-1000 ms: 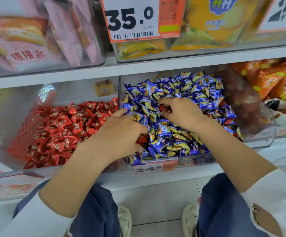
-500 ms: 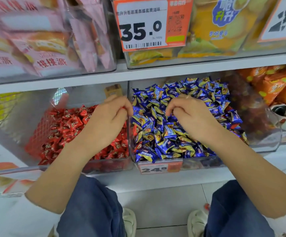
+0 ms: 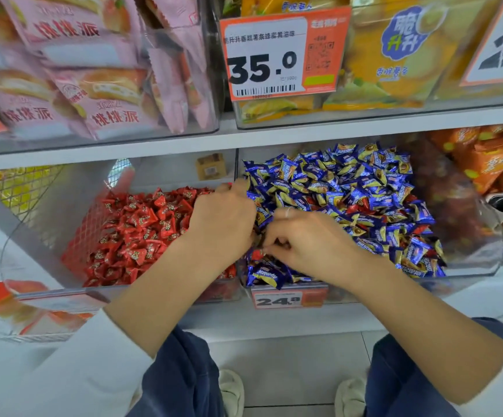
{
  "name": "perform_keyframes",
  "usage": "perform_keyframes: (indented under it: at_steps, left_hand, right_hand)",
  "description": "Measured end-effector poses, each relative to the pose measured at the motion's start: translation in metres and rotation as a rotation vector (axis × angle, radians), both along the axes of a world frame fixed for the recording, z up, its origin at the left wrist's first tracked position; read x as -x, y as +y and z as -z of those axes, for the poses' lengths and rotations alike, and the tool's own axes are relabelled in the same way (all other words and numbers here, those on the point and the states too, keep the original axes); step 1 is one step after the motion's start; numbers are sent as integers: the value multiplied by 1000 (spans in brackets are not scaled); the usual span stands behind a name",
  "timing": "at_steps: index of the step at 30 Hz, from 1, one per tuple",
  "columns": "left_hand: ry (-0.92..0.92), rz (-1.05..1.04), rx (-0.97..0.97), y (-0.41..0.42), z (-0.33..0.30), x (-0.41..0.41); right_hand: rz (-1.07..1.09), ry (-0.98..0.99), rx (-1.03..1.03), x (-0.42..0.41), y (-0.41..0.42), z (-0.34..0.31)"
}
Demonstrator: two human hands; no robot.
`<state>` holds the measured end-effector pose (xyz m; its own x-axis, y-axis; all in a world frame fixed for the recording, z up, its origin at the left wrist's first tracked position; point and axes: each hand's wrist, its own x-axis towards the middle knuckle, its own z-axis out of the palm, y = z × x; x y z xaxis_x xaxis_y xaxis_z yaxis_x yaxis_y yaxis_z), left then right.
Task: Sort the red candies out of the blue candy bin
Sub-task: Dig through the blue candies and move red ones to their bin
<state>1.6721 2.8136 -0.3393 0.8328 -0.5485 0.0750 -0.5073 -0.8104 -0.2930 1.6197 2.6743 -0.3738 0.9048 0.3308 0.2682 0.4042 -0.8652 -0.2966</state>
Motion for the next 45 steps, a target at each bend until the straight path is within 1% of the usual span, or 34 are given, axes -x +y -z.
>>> perform_keyframes:
  at_steps: [2, 4, 7, 9, 11, 14, 16, 20, 21, 24, 25, 27, 29, 33, 35, 37, 39, 42, 44, 45]
  left_hand:
    - [50, 22, 59, 0, 5, 0]
    - [123, 38, 255, 9, 5, 0]
    - [140, 63, 556, 24, -1, 2]
    - [203, 57, 710, 26, -5, 4]
    - [279, 54, 806, 23, -7, 7]
    - [376, 64, 877, 11, -7, 6]
    - [406, 71, 841, -2, -7, 5]
    - [442, 88, 667, -31, -7, -3]
    - [448, 92, 623, -39, -6, -7]
    - [418, 123, 511, -61, 1, -17]
    - [406, 146, 487, -69, 4, -20]
    - [419, 190, 466, -86, 8, -22]
    - [479, 217, 457, -104, 11, -22]
    - [563, 316, 413, -135, 20, -23]
    - [573, 398, 302, -147, 25, -22]
    - [562, 470, 121, -159, 29, -20]
    - [555, 473, -48, -171, 34, -20]
    - [544, 434, -221, -182, 36, -20]
    - [507, 424, -288, -184, 34, -20]
    - [480, 425, -306, -183, 32, -20]
  right_hand:
    - [94, 37, -173, 3, -15, -9]
    - [152, 39, -330, 7, -29, -18]
    - [236, 100, -446, 15, -47, -25]
    - [282, 148, -540, 17, -57, -25]
    - [340, 160, -603, 17, -69, -26]
    - [460, 136, -625, 16, -91, -25]
    - [549, 127, -625, 14, -110, -20]
    - [717, 162, -644, 17, -142, -9]
    - [744, 166, -594, 19, -147, -7]
    - [768, 113, -351, 25, -155, -8]
    - [781, 119, -305, 27, -156, -9]
    - [804, 177, -245, 28, -158, -12]
    - [816, 247, -171, 28, -160, -11]
    - [850, 323, 91, 28, -163, 4]
    - [897, 446, 178, 29, -163, 10]
    - [891, 608, 226, 31, -162, 12]
    - [850, 721, 223, 31, -158, 10]
    - [815, 875, 139, 24, -156, 13]
    - [800, 954, 15, 19, -156, 18]
    - [785, 982, -84, 17, -155, 19]
